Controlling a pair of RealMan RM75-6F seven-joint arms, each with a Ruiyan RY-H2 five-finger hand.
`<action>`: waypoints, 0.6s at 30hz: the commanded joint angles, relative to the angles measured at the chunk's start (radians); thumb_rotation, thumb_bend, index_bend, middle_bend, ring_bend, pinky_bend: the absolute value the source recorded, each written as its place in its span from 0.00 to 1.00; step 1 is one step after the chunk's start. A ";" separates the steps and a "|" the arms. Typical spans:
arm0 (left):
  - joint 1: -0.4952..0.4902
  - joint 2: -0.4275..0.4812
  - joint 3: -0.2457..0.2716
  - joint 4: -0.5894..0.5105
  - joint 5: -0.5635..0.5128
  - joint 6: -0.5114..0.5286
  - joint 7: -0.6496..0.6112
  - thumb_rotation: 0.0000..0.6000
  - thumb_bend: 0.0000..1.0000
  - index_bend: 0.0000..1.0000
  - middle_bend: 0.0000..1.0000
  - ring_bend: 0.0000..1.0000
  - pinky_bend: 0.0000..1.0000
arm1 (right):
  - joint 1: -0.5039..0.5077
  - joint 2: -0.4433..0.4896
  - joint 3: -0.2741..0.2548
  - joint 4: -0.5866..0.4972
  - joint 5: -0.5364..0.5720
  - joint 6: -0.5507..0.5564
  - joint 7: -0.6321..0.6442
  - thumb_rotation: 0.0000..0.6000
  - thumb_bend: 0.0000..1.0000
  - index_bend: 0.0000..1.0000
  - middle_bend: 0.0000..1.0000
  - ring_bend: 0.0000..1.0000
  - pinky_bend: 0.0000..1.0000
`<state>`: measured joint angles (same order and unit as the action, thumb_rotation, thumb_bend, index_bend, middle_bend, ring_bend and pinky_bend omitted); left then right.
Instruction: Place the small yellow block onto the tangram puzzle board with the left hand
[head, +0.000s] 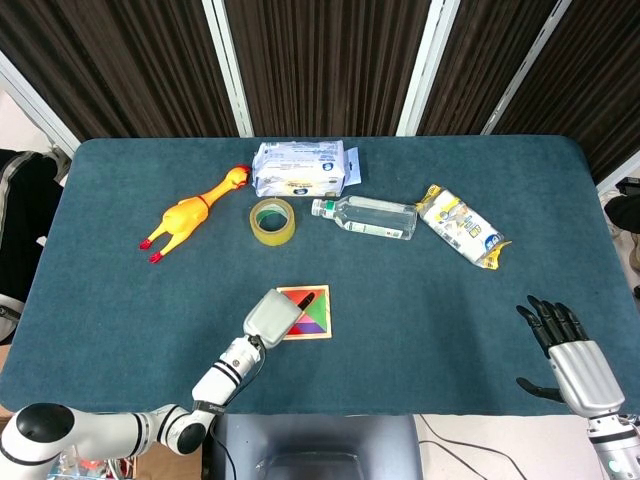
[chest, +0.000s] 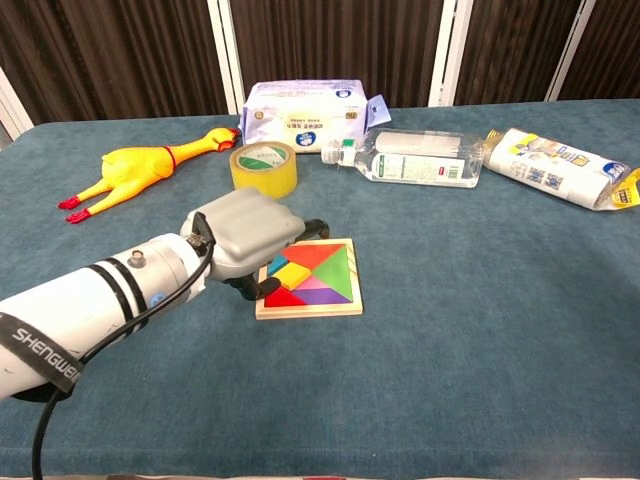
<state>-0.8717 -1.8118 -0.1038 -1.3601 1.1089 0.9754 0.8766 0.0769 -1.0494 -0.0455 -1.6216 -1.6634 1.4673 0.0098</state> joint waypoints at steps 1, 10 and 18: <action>0.006 0.020 0.003 -0.050 -0.001 0.023 0.021 1.00 0.39 0.18 1.00 1.00 1.00 | 0.000 0.000 0.000 0.000 0.000 0.000 -0.001 1.00 0.18 0.00 0.00 0.00 0.00; 0.009 0.028 0.009 -0.102 -0.013 0.018 -0.003 1.00 0.38 0.33 1.00 1.00 1.00 | 0.000 -0.002 -0.004 0.000 -0.010 0.002 -0.003 1.00 0.18 0.00 0.00 0.00 0.00; 0.004 0.024 0.026 -0.101 -0.059 0.005 0.044 1.00 0.46 0.38 1.00 1.00 1.00 | -0.001 0.000 -0.005 0.001 -0.014 0.004 0.002 1.00 0.18 0.00 0.00 0.00 0.00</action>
<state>-0.8663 -1.7868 -0.0798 -1.4605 1.0527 0.9820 0.9165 0.0762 -1.0498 -0.0505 -1.6202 -1.6770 1.4709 0.0121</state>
